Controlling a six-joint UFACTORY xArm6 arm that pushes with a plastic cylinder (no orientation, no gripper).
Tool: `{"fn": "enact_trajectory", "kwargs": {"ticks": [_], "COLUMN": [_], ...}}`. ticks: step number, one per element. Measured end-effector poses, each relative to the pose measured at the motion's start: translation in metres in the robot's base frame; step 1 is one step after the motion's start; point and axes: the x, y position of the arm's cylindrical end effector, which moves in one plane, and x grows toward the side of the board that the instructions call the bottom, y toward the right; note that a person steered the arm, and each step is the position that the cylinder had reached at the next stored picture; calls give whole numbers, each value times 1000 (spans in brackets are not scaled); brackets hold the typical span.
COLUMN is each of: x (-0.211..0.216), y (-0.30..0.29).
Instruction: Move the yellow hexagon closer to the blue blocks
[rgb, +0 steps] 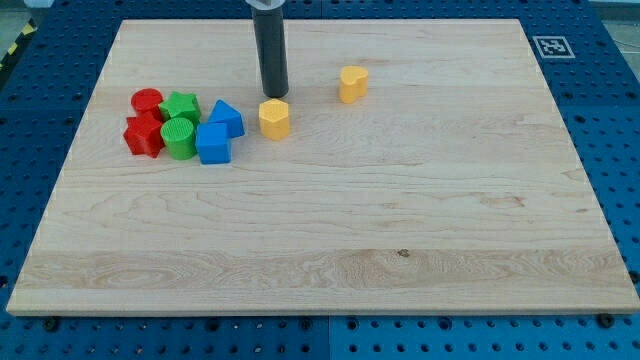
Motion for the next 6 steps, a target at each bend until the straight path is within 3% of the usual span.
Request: {"fn": "enact_trajectory", "kwargs": {"ticks": [6], "x": [102], "y": [13]}}
